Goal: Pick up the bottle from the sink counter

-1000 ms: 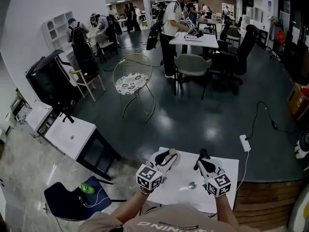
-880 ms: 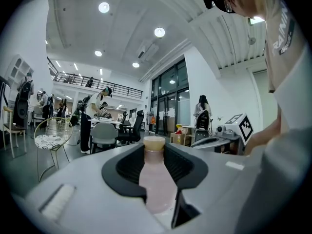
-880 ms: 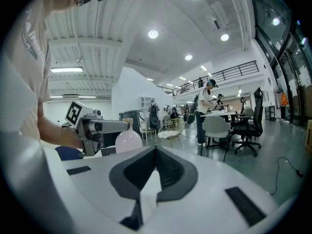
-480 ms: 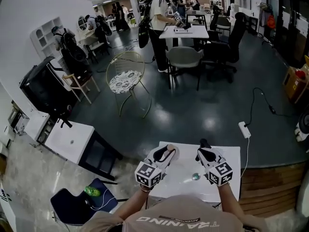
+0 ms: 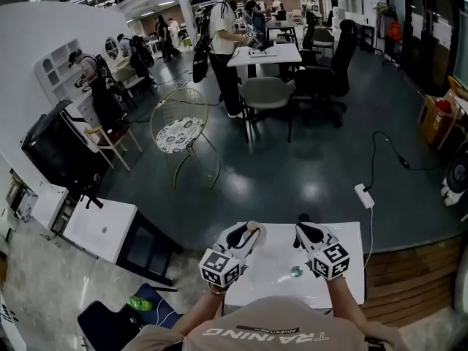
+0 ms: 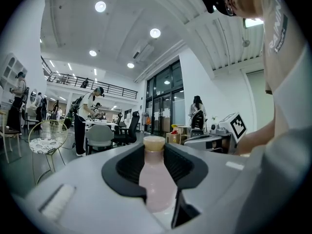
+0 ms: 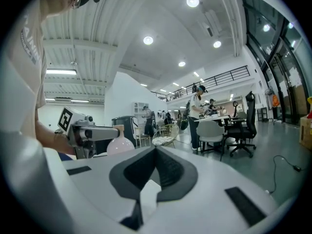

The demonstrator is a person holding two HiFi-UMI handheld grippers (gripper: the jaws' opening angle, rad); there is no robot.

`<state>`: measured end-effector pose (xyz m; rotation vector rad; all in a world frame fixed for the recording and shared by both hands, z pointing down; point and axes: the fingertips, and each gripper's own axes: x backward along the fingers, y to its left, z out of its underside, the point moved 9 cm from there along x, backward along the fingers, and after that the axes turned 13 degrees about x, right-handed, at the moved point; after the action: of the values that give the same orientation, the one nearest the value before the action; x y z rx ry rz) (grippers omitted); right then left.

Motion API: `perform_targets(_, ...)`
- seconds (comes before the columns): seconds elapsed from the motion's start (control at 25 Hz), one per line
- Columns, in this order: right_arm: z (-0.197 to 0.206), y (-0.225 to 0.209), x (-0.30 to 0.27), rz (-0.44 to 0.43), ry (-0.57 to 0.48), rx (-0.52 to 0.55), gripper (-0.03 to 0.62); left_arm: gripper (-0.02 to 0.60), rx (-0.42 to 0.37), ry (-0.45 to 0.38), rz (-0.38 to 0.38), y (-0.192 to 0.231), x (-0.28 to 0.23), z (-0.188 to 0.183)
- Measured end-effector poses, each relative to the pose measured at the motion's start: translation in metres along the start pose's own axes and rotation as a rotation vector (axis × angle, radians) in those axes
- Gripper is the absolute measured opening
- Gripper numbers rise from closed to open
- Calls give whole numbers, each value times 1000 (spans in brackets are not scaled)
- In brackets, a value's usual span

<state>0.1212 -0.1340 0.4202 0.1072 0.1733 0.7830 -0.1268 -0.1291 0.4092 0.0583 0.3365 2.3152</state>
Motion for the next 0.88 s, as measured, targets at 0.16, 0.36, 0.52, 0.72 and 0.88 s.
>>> perform_targets(0.16, 6, 4, -9, -19, 13, 3, 6, 129, -9, -2, 14, 4, -2, 3)
perform_targets(0.36, 8, -1, -15, -9, 5, -1, 6, 129, 22, -8, 8, 9, -3, 9)
perform_targets(0.52, 10, -7, -14, -8, 7, -4, 6, 129, 13, -12, 11, 7, -6, 10)
perform_targets(0.72, 15, -7, -14, -31, 15, 5, 6, 129, -8, -21, -12, 7, -5, 12)
perform_targets(0.88, 15, -5, -10, -22, 16, -7, 6, 129, 5, -13, -13, 4, -3, 15)
